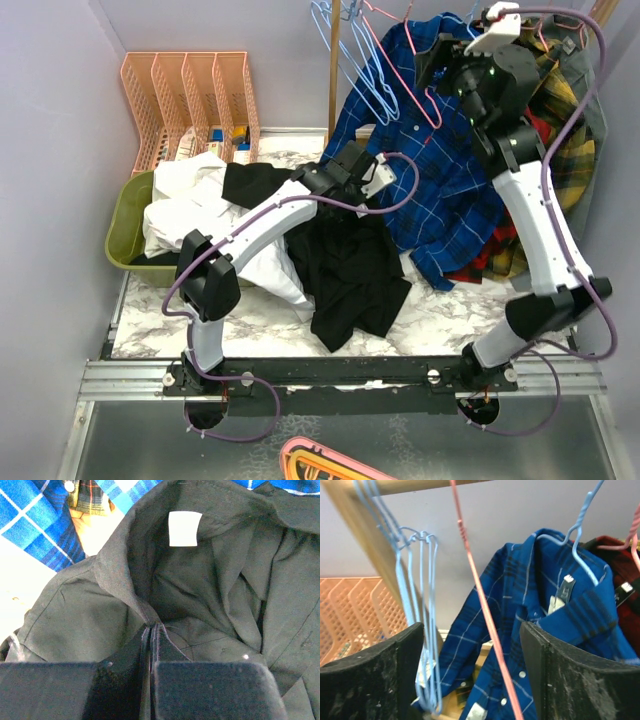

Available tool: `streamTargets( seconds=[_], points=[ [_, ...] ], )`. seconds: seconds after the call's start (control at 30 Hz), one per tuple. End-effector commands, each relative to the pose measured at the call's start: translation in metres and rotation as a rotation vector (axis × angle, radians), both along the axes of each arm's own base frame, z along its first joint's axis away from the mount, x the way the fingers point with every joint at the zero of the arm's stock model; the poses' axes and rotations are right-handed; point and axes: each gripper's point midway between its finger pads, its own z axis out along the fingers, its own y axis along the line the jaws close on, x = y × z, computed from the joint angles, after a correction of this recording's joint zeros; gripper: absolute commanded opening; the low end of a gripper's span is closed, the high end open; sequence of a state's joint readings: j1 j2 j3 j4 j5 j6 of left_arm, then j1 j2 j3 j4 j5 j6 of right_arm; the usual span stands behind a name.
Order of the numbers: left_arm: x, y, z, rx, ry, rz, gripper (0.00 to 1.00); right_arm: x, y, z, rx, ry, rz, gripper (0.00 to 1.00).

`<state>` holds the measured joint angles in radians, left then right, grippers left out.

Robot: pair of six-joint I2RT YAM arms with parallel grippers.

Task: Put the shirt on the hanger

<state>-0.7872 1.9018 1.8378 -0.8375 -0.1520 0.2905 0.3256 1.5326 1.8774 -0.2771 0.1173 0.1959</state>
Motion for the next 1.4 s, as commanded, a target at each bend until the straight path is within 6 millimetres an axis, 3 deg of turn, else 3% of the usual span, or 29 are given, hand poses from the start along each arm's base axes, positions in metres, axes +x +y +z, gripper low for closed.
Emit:
streamTargets(
  seconds=[0.0, 0.17, 0.43, 0.6, 0.83, 0.93, 1.13, 1.2, 1.37],
  points=[
    [0.003, 0.005, 0.015, -0.003, -0.057, 0.014, 0.00, 0.030, -0.010, -0.007, -0.048, 0.061, 0.001, 0.75],
    [-0.002, 0.010, 0.016, -0.006, -0.060, 0.011, 0.00, 0.058, 0.001, -0.034, -0.073, 0.128, 0.048, 0.70],
    [-0.006, 0.008, 0.021, -0.024, -0.055, 0.000, 0.00, 0.079, 0.010, -0.085, -0.081, 0.230, 0.071, 0.74],
    [-0.007, 0.011, 0.022, -0.024, -0.058, 0.002, 0.00, 0.090, 0.009, -0.102, -0.101, 0.254, 0.051, 0.72],
    [-0.007, 0.011, 0.022, -0.020, -0.059, -0.001, 0.00, 0.097, 0.003, -0.113, -0.128, 0.264, 0.017, 0.70],
    [-0.007, 0.012, 0.020, -0.017, -0.056, -0.001, 0.00, 0.097, 0.003, -0.121, -0.140, 0.283, 0.015, 0.61],
    [-0.008, 0.012, 0.019, -0.015, -0.054, -0.003, 0.00, 0.084, -0.003, -0.140, -0.147, 0.310, 0.004, 0.58],
    [-0.008, 0.012, 0.019, -0.013, -0.054, -0.004, 0.00, 0.080, -0.005, -0.143, -0.153, 0.318, -0.001, 0.51],
    [-0.008, 0.013, 0.019, -0.010, -0.054, -0.005, 0.00, 0.072, -0.008, -0.139, -0.158, 0.305, -0.005, 0.21]
  ],
)
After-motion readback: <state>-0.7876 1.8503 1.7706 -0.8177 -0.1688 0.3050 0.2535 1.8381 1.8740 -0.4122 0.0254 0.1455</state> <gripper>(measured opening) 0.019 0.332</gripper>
